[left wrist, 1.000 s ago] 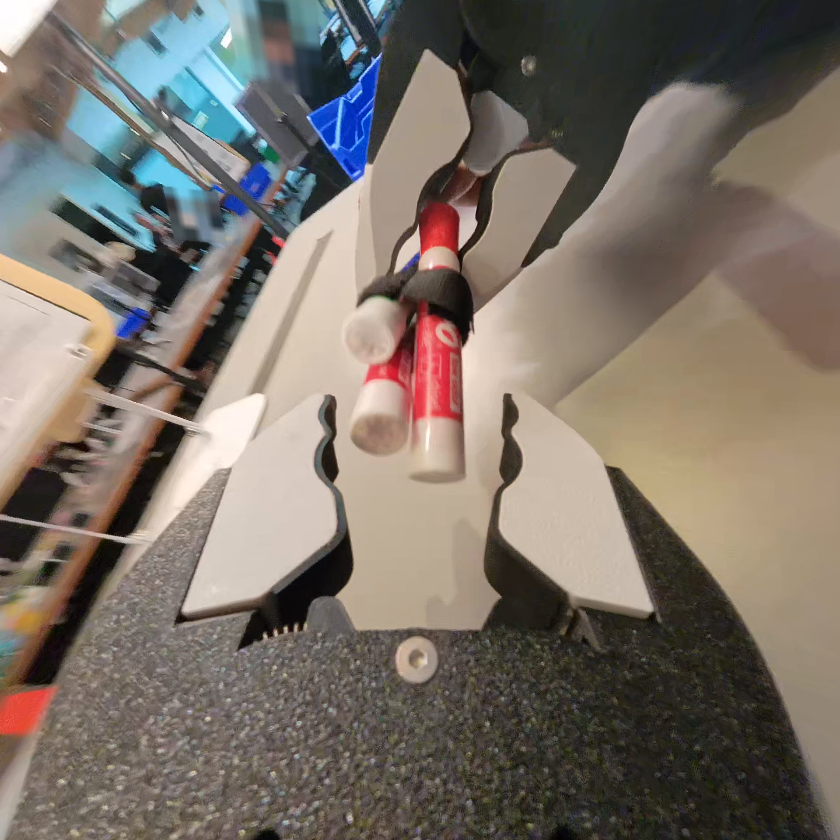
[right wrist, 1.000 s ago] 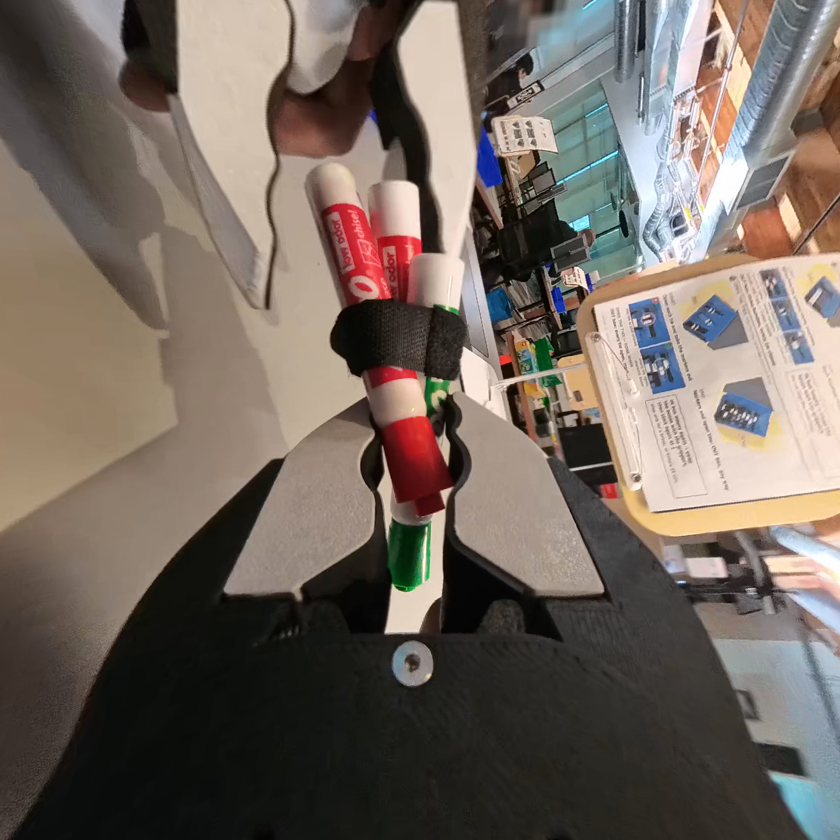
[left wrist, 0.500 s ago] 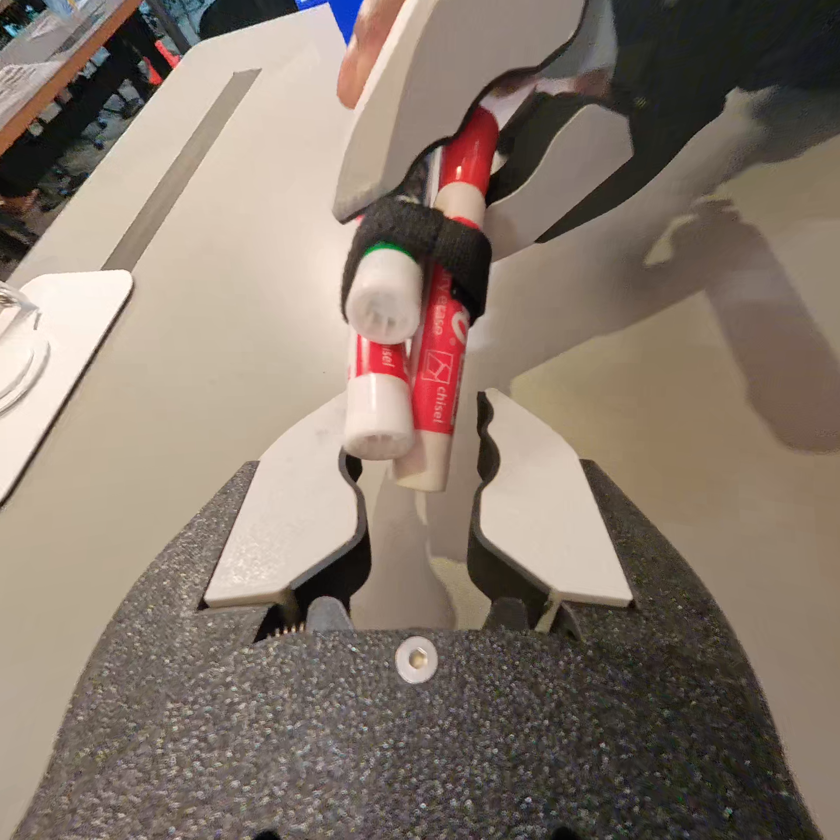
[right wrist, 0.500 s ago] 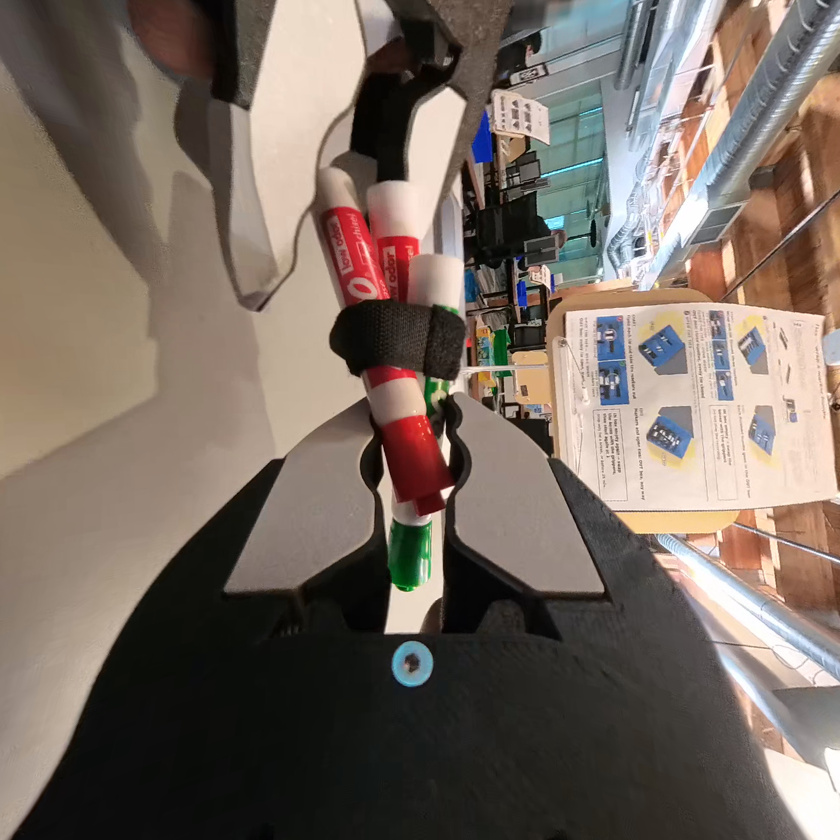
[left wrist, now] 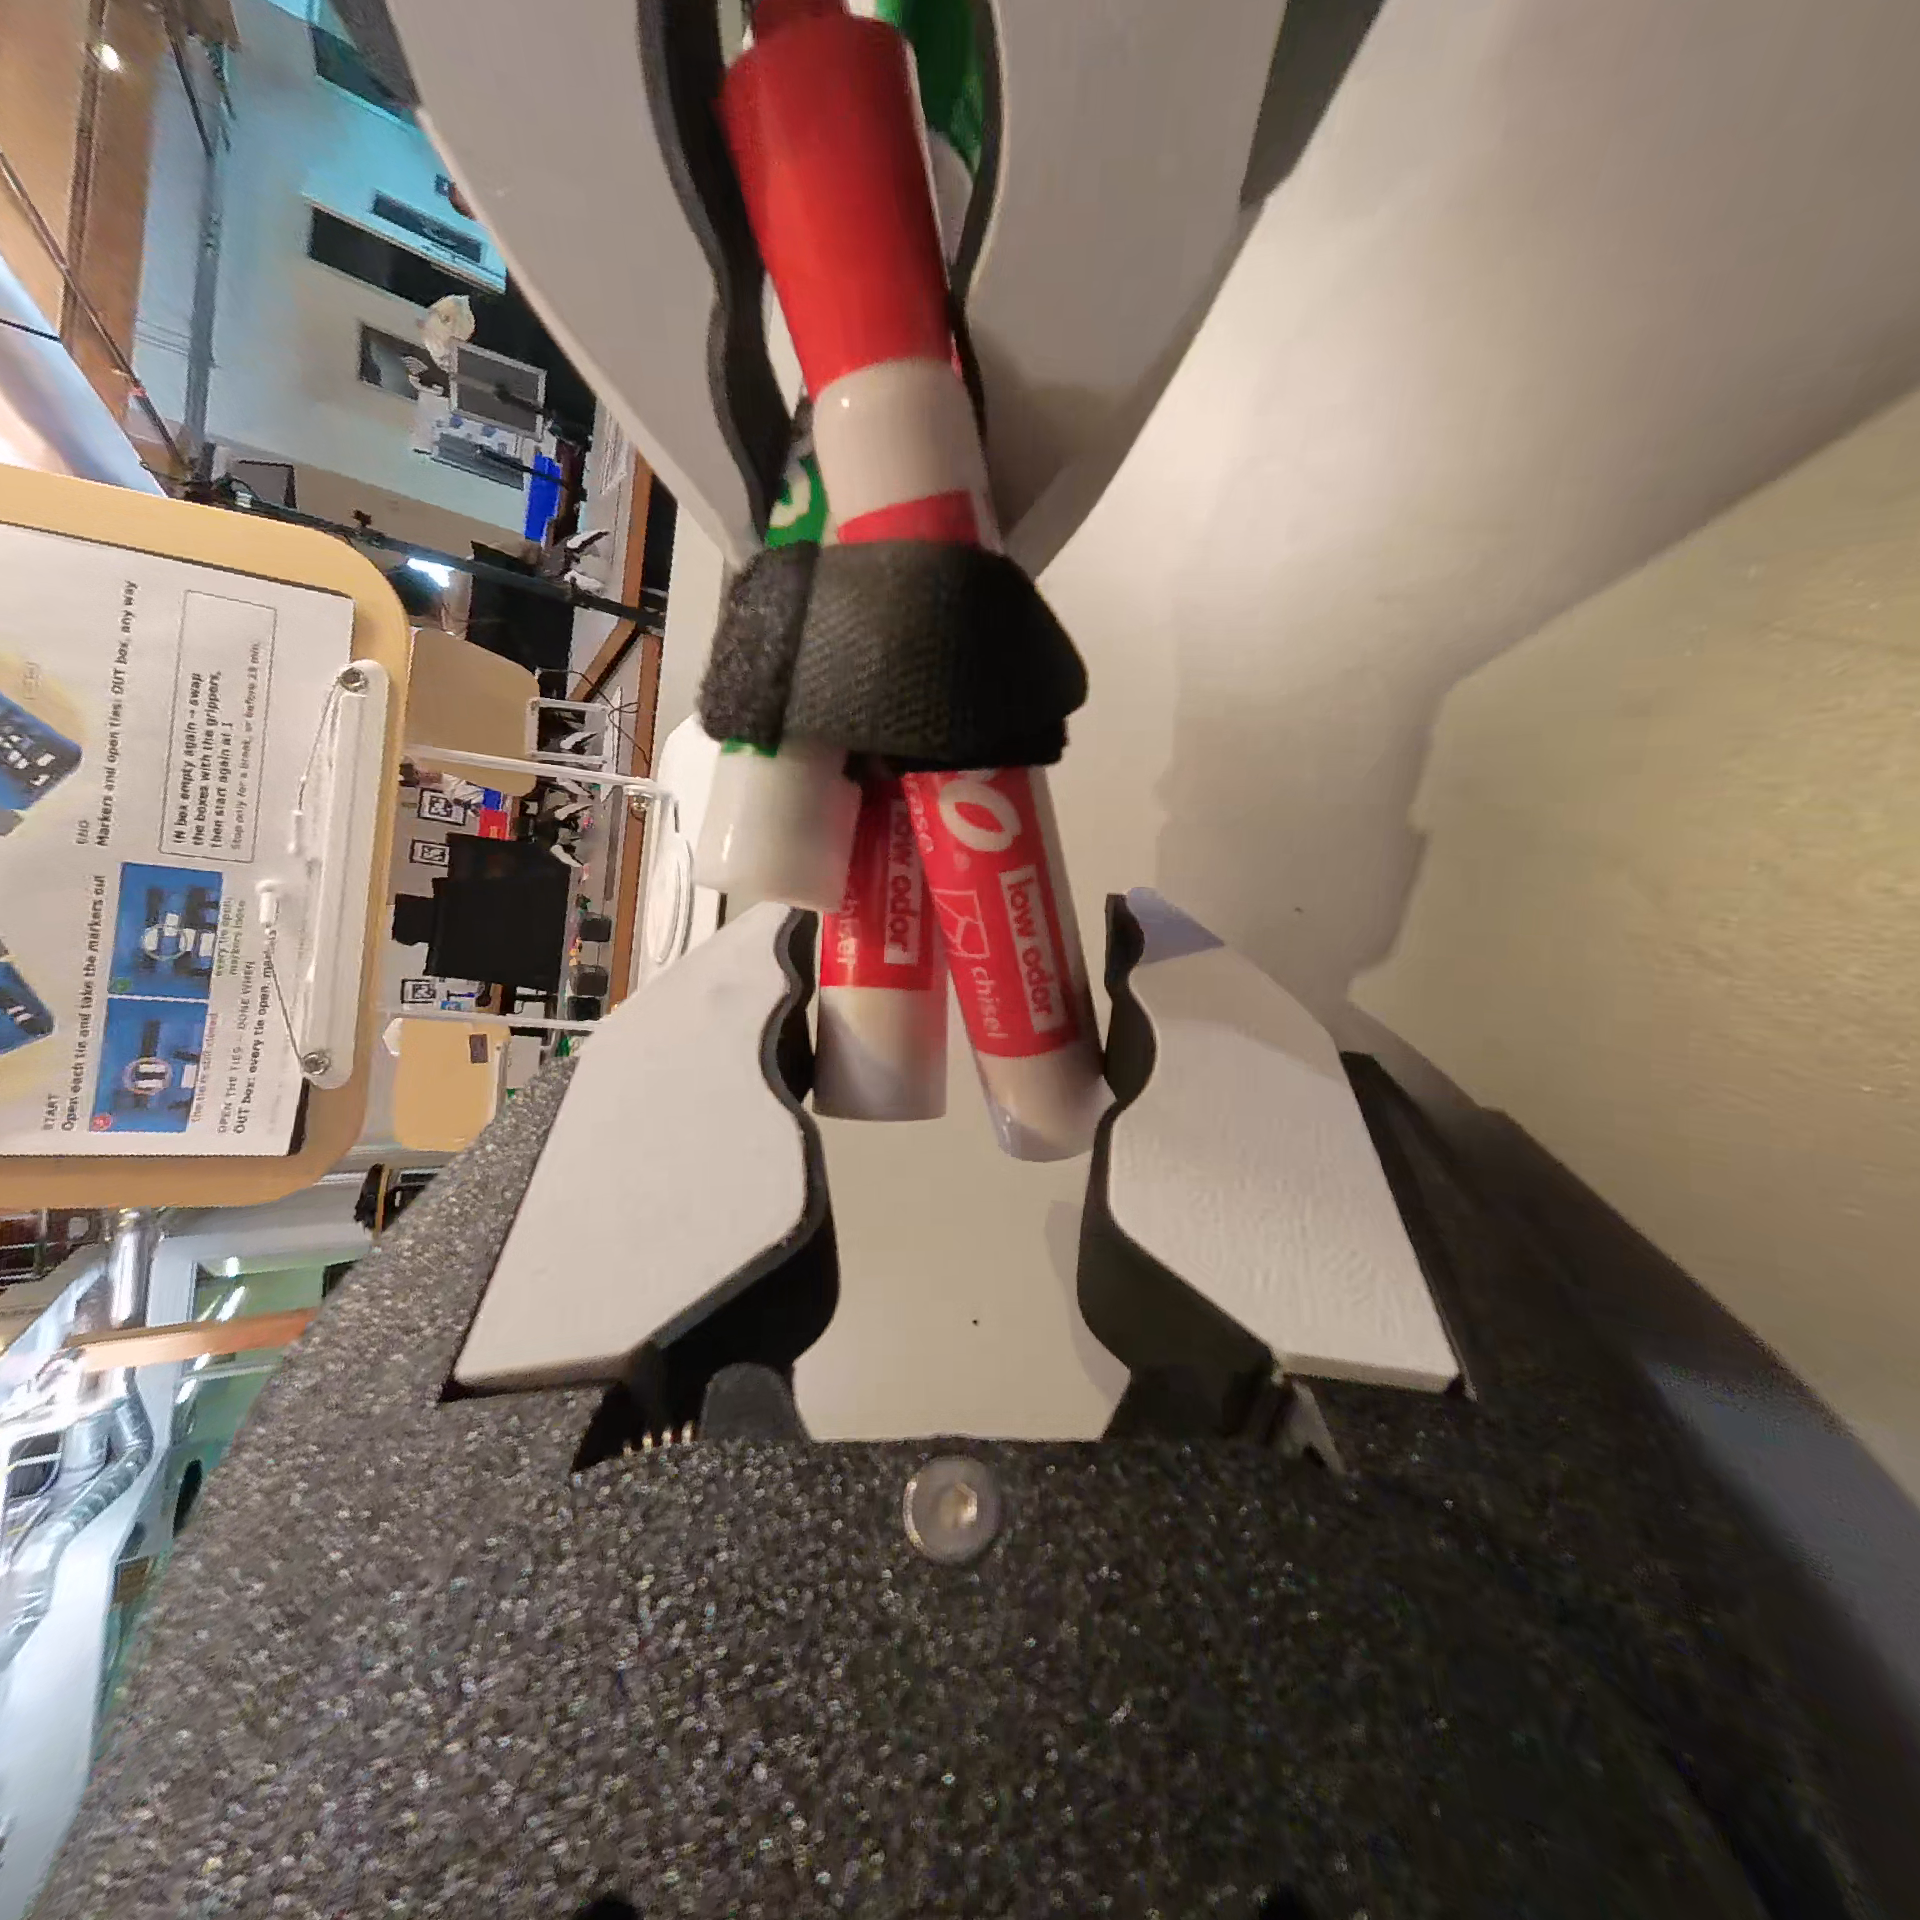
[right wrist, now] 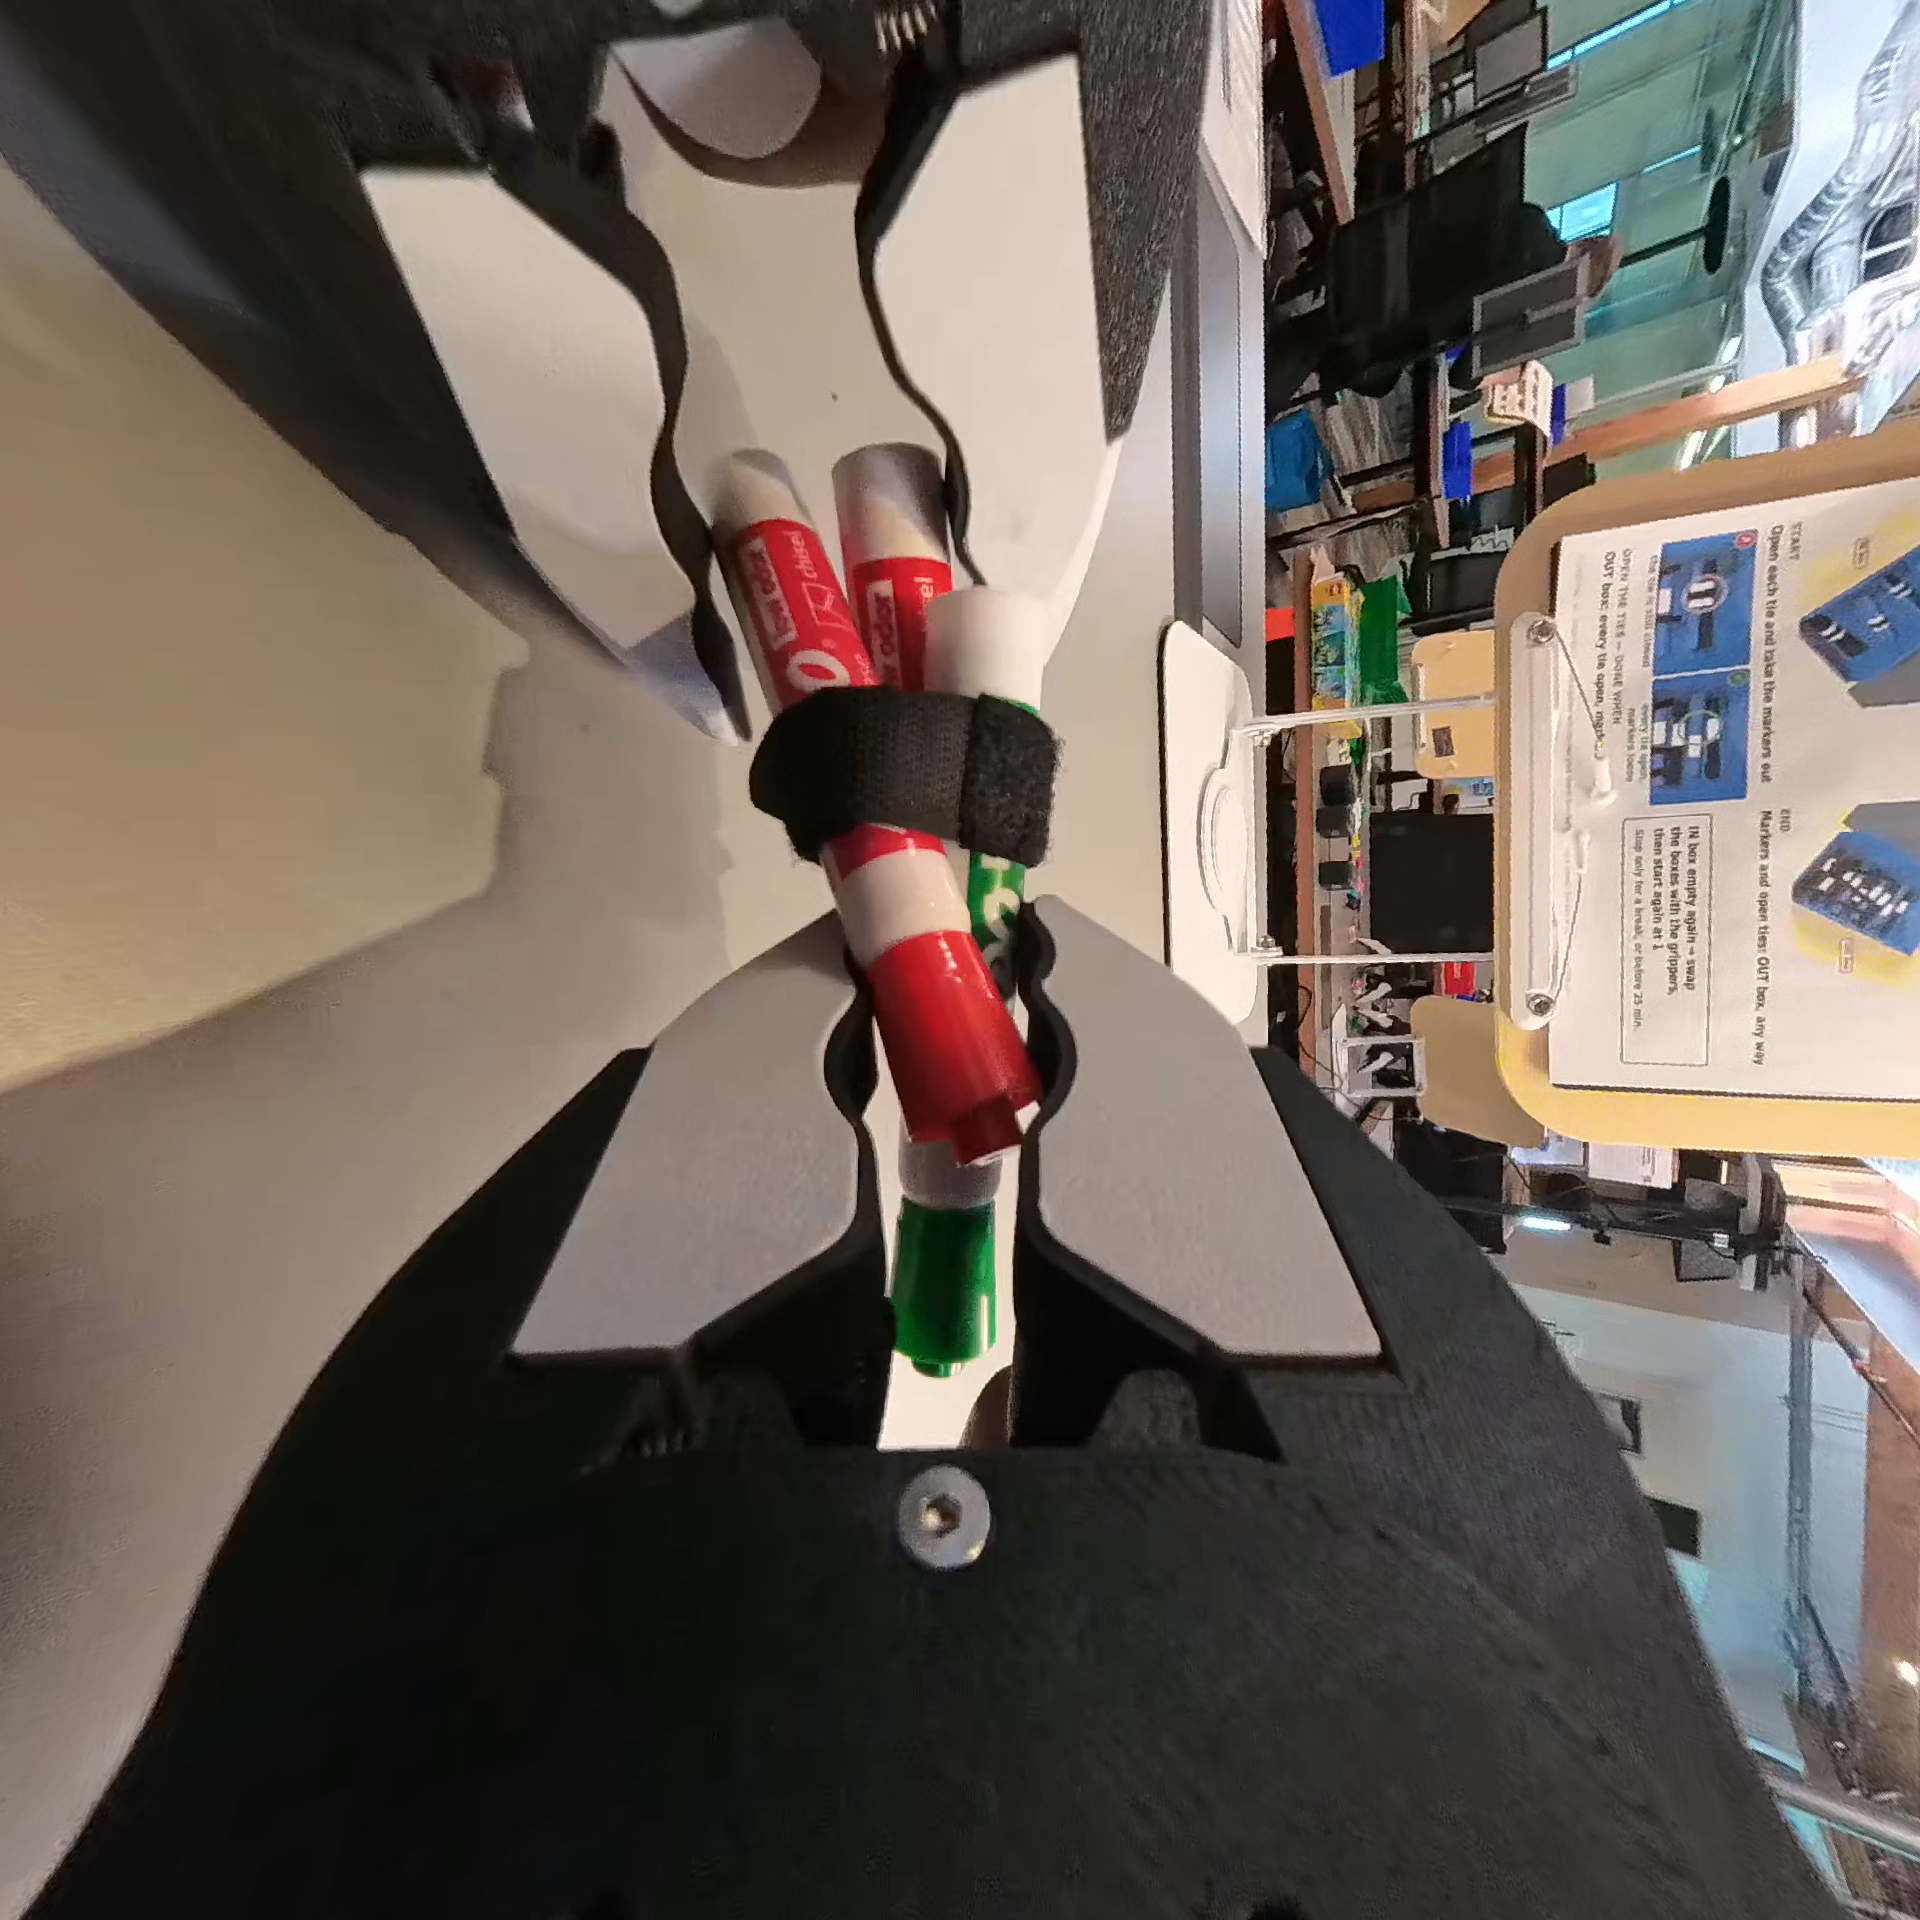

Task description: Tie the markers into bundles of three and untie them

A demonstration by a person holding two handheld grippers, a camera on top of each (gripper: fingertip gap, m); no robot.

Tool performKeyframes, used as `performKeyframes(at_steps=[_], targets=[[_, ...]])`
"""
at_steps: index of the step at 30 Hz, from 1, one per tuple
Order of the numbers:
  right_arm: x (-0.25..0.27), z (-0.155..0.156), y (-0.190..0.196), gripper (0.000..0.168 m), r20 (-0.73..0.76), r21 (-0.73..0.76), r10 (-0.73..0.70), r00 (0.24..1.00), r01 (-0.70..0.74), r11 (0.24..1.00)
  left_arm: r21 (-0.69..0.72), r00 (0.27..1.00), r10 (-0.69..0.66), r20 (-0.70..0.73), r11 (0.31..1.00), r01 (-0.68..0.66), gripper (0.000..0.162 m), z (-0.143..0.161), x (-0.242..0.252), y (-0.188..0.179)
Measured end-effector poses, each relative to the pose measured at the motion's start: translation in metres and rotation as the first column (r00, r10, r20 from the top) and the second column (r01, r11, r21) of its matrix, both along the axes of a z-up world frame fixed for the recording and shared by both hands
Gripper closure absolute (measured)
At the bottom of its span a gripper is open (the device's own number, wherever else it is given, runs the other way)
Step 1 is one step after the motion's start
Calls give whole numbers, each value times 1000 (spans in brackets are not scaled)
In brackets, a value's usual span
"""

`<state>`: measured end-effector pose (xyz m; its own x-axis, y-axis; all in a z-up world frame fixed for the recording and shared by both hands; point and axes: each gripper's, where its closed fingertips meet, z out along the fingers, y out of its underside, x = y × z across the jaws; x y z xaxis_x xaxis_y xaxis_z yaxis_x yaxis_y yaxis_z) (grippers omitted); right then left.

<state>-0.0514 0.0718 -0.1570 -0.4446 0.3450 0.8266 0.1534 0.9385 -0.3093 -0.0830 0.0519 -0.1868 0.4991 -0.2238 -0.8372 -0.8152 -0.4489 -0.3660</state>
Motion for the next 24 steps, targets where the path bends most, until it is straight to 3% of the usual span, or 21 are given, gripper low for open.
performKeyframes(at_steps=[11,17,24], targets=[[-1,1,-4,144,-4,31,10,1000,-9,999,-11,998,-39,50,999,40,110,-2,2,-4],[-1,0,-4,145,65,-94,-44,997,50,994,-9,996,6,-94,1000,-7,106,0,-6,-2],[1,3,-7,144,78,-72,-64,995,69,995,3,995,-27,-97,1000,27,120,4,-4,-4]])
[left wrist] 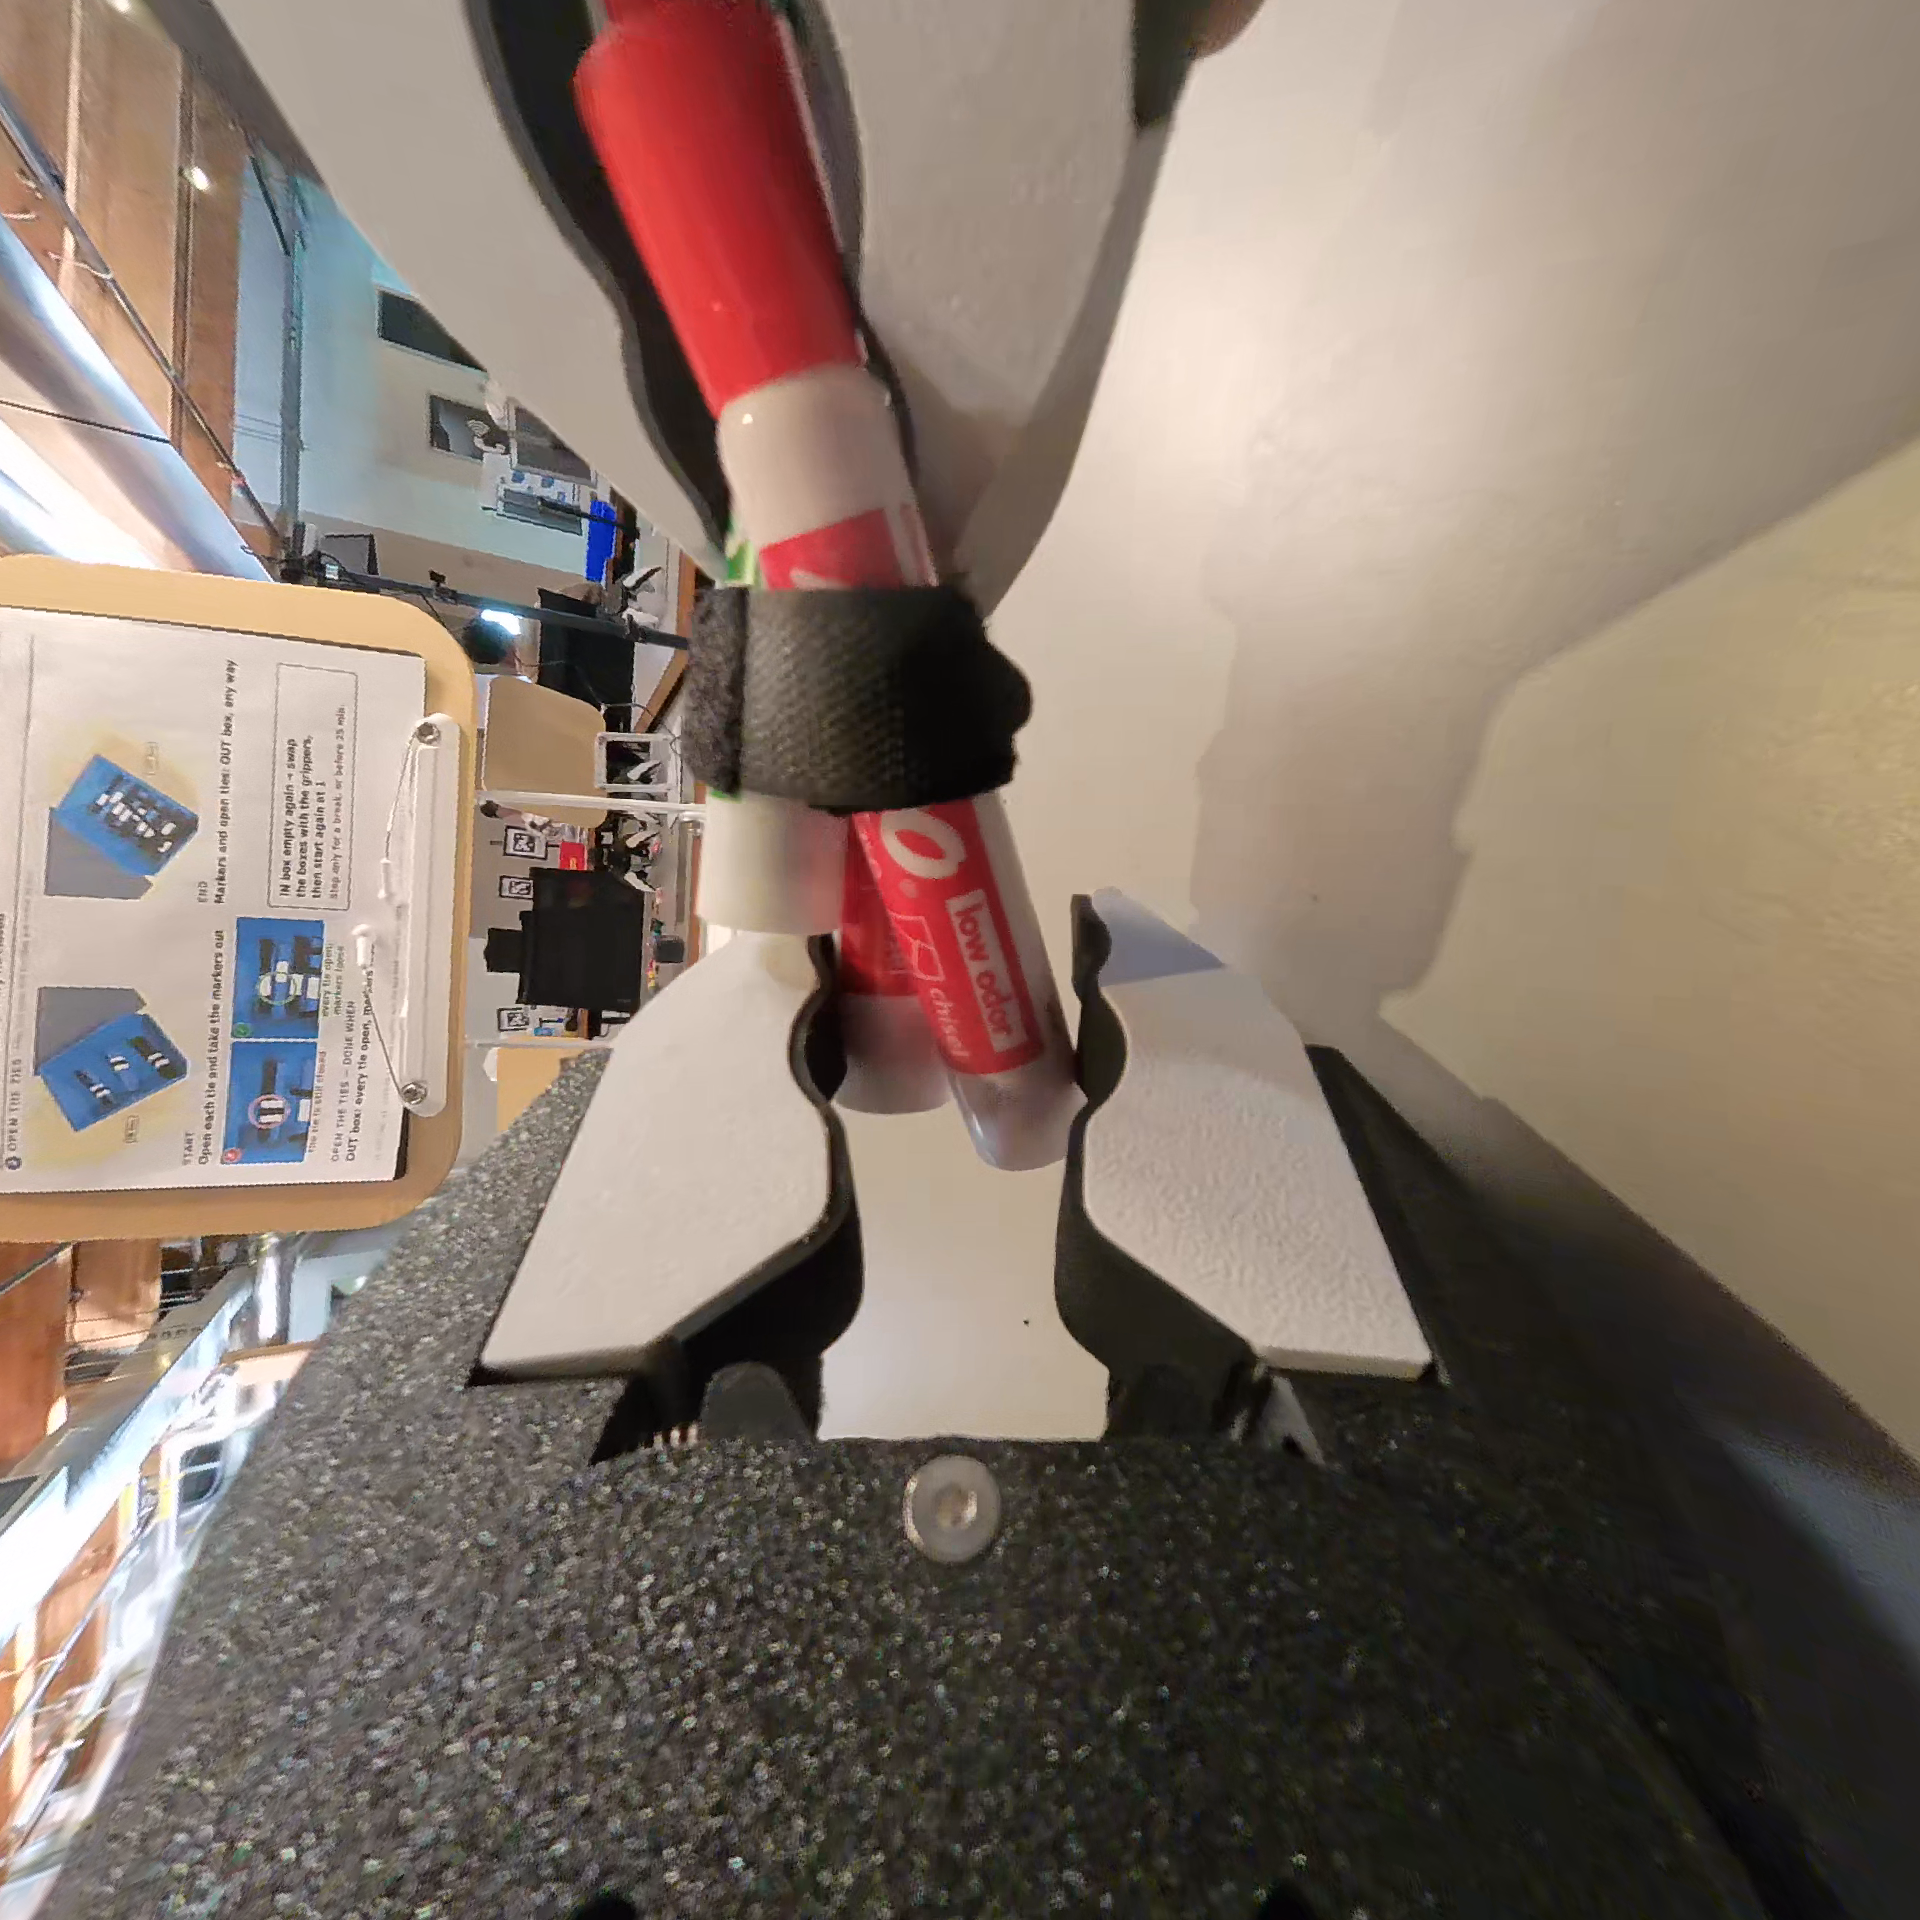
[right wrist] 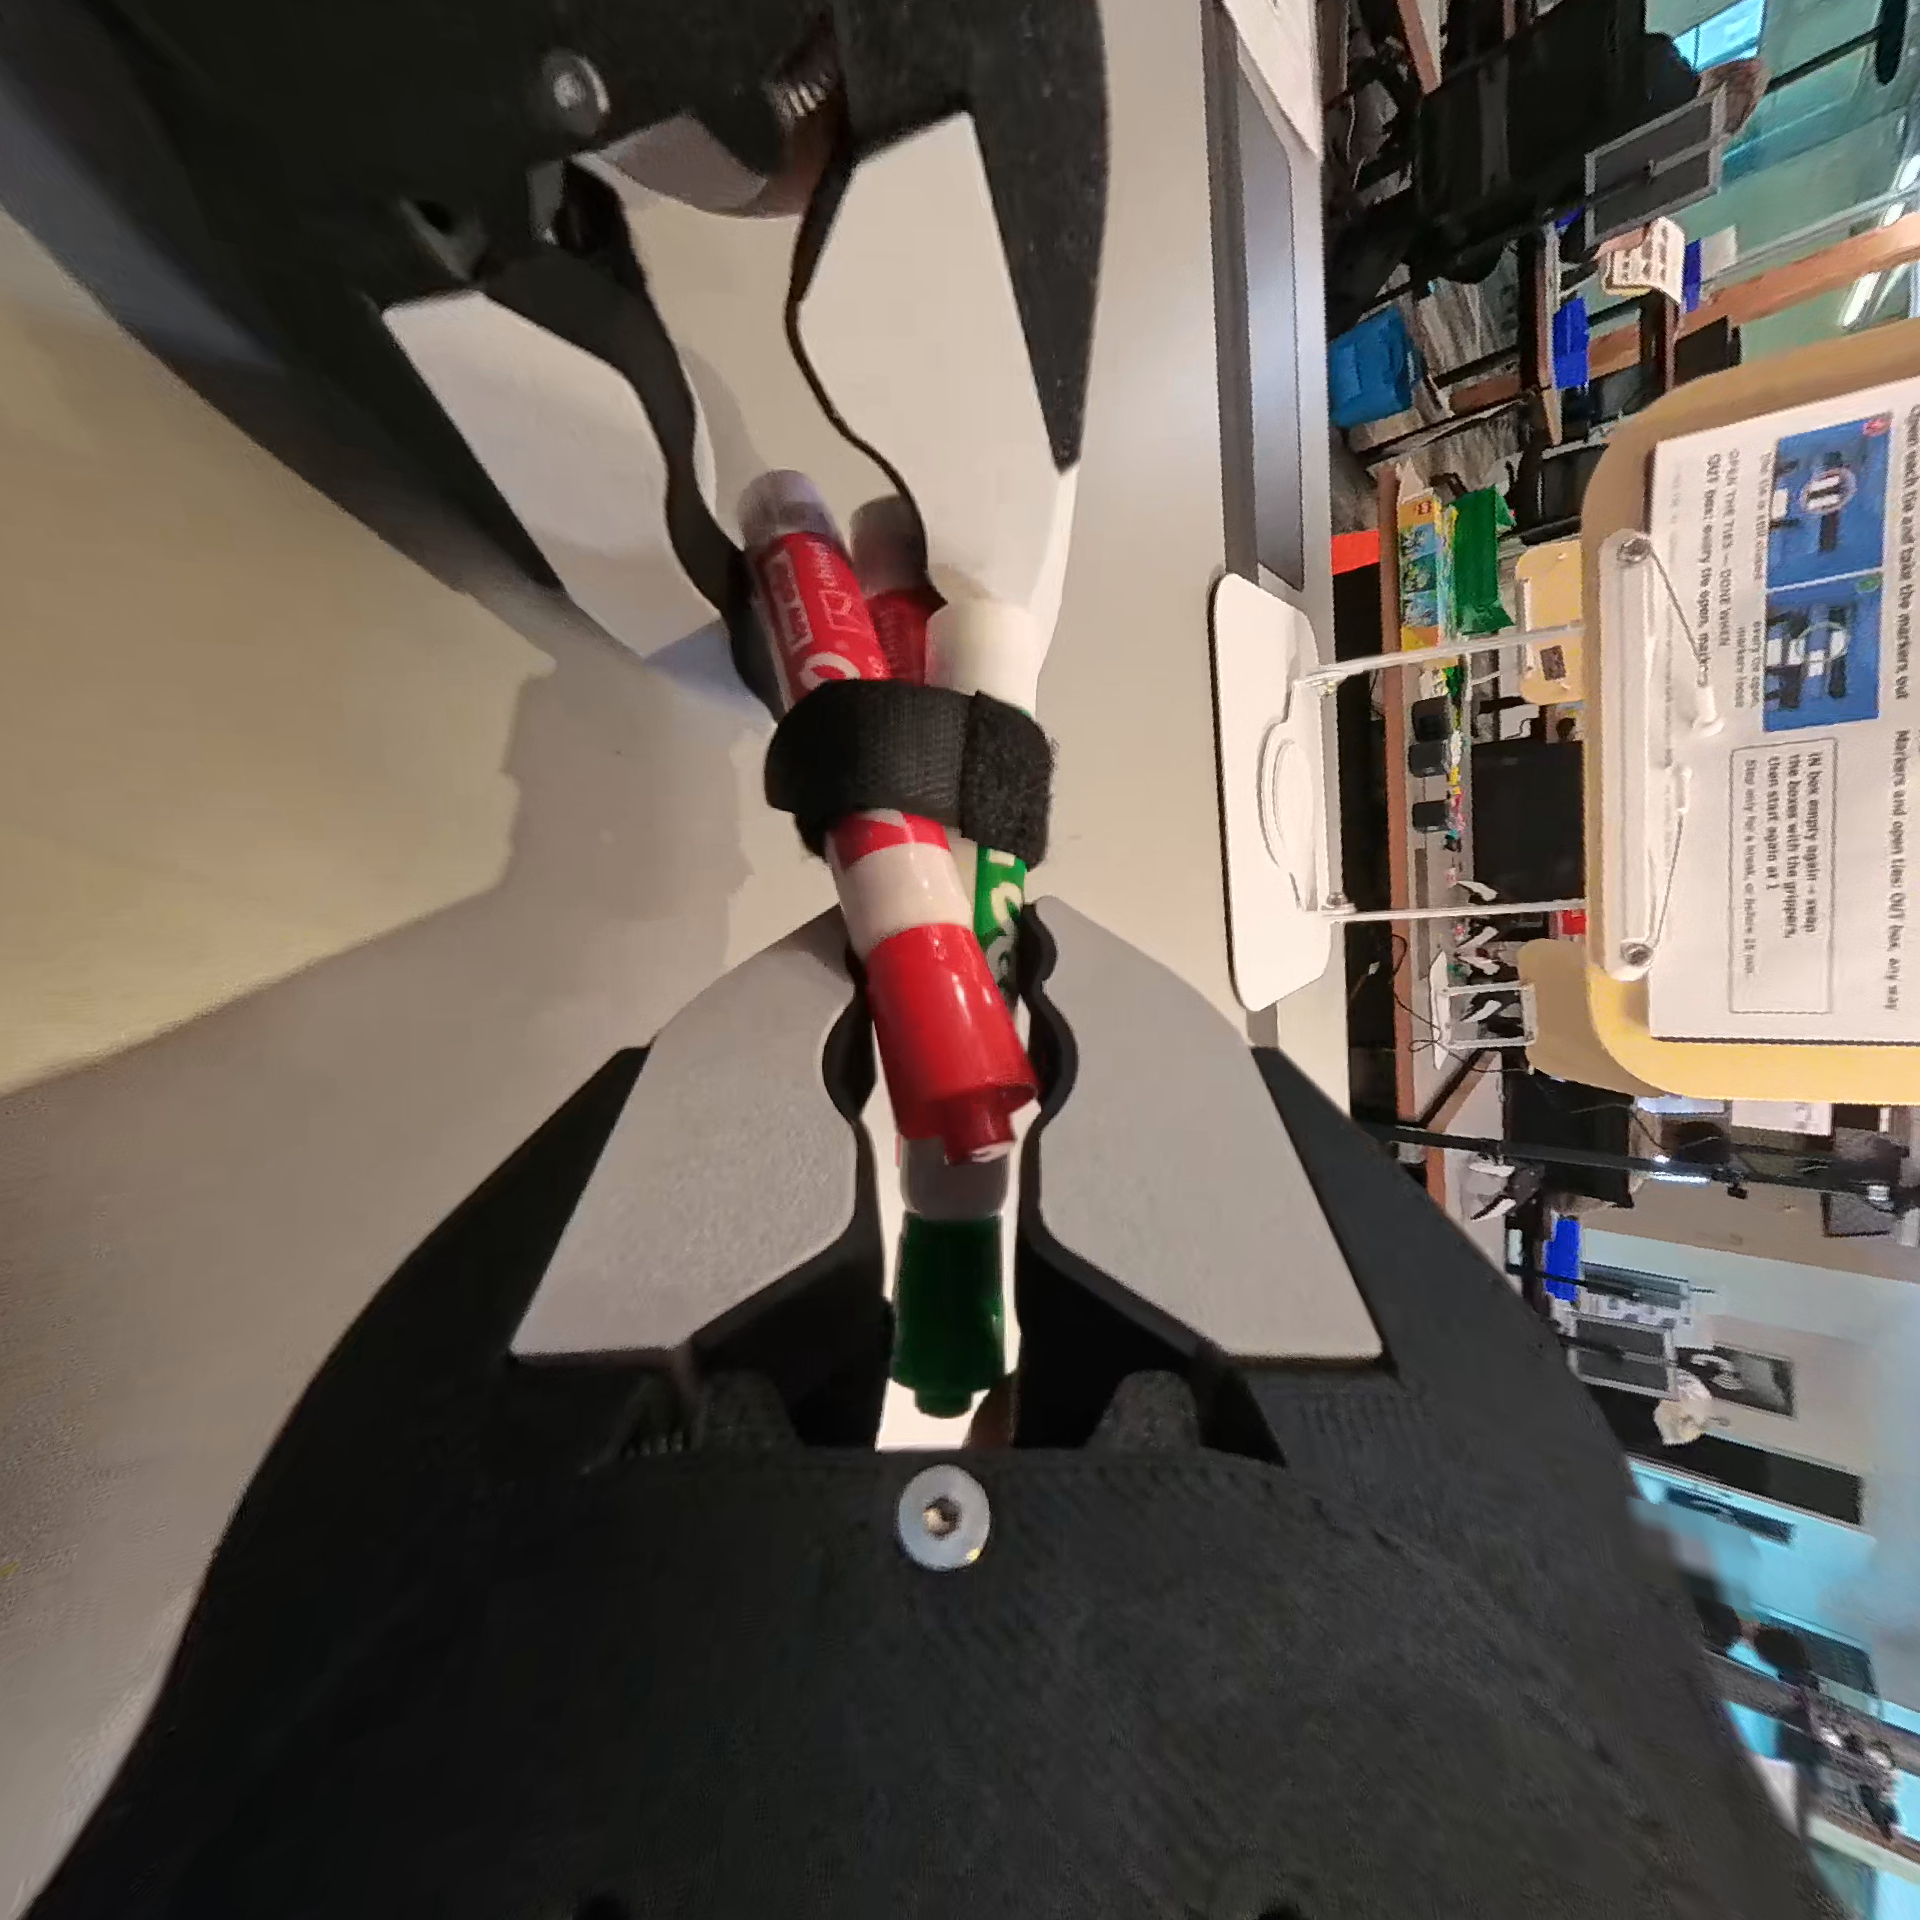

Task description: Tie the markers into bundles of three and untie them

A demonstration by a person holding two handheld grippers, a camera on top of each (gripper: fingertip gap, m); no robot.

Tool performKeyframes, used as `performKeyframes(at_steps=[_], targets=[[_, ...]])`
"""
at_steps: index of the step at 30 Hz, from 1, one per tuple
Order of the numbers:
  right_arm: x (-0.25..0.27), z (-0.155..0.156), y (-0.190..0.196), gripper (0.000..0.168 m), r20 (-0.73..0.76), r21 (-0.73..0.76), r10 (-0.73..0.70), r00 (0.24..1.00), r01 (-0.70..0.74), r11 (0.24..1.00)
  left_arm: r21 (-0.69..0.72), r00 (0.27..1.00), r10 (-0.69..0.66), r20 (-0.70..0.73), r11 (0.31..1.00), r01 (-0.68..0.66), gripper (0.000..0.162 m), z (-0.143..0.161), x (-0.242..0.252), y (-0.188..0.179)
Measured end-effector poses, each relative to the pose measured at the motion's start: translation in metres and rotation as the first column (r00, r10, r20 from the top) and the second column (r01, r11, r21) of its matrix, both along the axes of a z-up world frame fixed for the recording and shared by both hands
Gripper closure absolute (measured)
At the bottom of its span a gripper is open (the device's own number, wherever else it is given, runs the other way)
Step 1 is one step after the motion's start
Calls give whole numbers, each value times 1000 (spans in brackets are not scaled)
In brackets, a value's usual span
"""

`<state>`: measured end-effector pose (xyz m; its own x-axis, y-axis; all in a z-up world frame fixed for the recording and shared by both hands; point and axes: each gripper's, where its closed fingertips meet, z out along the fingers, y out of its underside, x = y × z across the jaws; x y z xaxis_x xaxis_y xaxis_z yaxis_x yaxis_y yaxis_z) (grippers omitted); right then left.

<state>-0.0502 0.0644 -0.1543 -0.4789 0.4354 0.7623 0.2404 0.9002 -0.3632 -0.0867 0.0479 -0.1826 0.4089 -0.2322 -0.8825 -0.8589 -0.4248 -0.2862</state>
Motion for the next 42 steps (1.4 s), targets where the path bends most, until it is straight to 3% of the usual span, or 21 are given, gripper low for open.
performKeyframes(at_steps=[6,7,15,19,24,32,37,42], targets=[[3,2,-5,140,-14,144,29,999,-27,989,-2,1000,-4,-20,1000,4,125,2,-1,-2],[4,1,-6,137,-5,178,34,999,-33,984,0,1000,-1,-28,1000,1,141,3,-1,-2],[6,2,-7,135,-21,319,57,998,-48,947,-5,1000,17,8,1000,-17,142,1,-2,-2],[4,16,-10,123,-104,321,92,990,-54,946,11,995,20,93,1000,-22,142,-1,-2,-1],[7,32,-10,117,-175,236,122,977,-78,969,22,986,26,162,999,-30,142,-1,-3,0],[21,56,4,124,-287,8,148,946,-153,988,24,954,51,296,998,-61,142,-1,-8,0],[23,63,18,125,-328,-158,109,938,-168,973,15,927,58,370,998,-69,142,-3,-6,1],[30,76,23,124,-360,-333,120,925,-247,910,6,885,53,462,998,-63,142,-3,-2,2]])
